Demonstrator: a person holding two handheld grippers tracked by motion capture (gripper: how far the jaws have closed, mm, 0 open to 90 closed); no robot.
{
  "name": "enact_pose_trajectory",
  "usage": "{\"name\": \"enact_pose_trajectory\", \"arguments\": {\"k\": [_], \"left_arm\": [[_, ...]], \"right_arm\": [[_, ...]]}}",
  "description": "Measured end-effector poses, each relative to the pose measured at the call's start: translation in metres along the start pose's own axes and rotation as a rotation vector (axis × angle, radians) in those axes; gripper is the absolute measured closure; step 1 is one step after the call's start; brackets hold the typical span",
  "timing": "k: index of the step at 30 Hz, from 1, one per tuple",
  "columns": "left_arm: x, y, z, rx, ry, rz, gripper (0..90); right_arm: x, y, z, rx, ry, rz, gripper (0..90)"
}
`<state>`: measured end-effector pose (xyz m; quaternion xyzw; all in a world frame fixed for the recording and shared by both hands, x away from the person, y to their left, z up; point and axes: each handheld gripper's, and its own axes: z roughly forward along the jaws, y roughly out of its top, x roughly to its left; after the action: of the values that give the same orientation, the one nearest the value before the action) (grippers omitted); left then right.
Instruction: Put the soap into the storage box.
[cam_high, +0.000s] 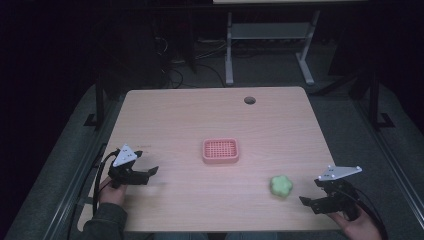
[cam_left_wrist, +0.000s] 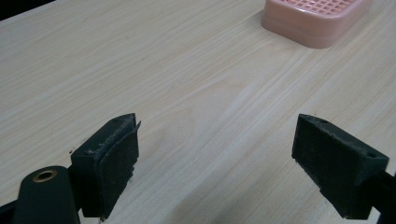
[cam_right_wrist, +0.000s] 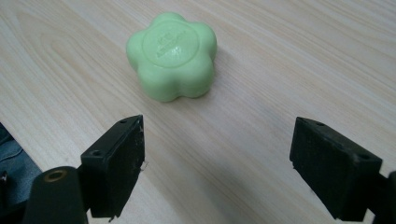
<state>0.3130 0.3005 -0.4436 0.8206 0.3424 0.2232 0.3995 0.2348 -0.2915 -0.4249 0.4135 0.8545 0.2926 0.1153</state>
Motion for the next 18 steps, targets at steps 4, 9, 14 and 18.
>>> {"name": "enact_pose_trajectory", "arguments": {"k": [4,9,14,18], "left_arm": [[0.0,0.0,0.0,0.001,0.0,0.002,14.4],[0.001,0.0,-0.001,0.011,0.001,0.013,14.4],[0.001,0.0,-0.001,0.008,0.003,0.011,14.4],[0.001,0.0,-0.001,0.009,0.003,0.013,14.4]], "right_arm": [[0.003,0.003,0.003,0.008,0.005,0.0,17.6],[0.005,0.01,0.005,0.019,0.005,-0.017,17.2],[0.008,0.017,0.008,0.032,0.007,-0.025,17.1],[0.011,0.023,0.011,0.042,0.012,-0.039,16.9]]}}
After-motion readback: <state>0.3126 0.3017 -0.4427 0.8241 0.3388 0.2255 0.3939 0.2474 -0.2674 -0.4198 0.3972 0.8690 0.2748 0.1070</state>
